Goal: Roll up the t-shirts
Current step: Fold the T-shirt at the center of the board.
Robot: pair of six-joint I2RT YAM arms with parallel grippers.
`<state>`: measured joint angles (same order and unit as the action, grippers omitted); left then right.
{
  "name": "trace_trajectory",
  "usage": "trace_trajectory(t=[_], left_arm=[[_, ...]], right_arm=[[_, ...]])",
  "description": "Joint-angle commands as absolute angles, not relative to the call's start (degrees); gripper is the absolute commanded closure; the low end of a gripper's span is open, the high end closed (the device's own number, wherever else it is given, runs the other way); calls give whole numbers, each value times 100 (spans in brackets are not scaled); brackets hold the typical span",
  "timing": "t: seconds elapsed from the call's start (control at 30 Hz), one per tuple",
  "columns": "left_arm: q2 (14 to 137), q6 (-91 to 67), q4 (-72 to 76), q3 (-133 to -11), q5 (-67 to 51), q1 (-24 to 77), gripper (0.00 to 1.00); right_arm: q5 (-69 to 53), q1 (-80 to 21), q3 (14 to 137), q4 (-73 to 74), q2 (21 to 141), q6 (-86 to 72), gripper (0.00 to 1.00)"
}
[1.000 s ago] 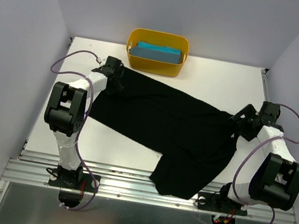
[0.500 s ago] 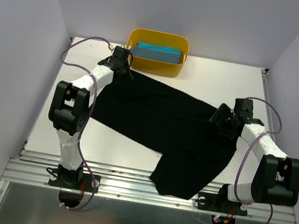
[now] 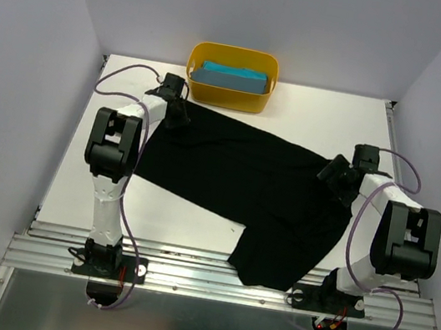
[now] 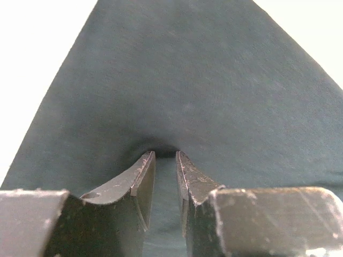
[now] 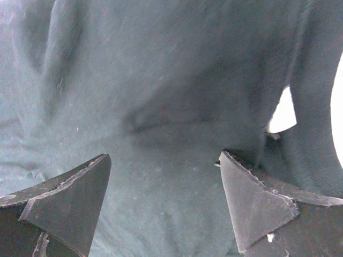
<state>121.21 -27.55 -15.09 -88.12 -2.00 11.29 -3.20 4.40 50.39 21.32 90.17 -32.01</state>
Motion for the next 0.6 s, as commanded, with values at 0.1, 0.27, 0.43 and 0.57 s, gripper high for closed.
trace_trajectory(t=[0.1, 0.27, 0.43, 0.57], left_arm=[[12261, -2645, -1626, -8737, -62, 853, 67], [12225, -2654, -1582, -8683, -62, 712, 67], [12313, -2681, -1643, -8867, -123, 659, 67], [12156, -2646, -1828, -9123, -115, 659, 68]], right_arm=[[148, 755, 5036, 1890, 9421, -3023, 12], [229, 756, 5220, 1855, 9554, -2848, 12], [185, 756, 5667, 1784, 9790, -2611, 12], [53, 756, 6457, 1775, 10458, -2531, 13]])
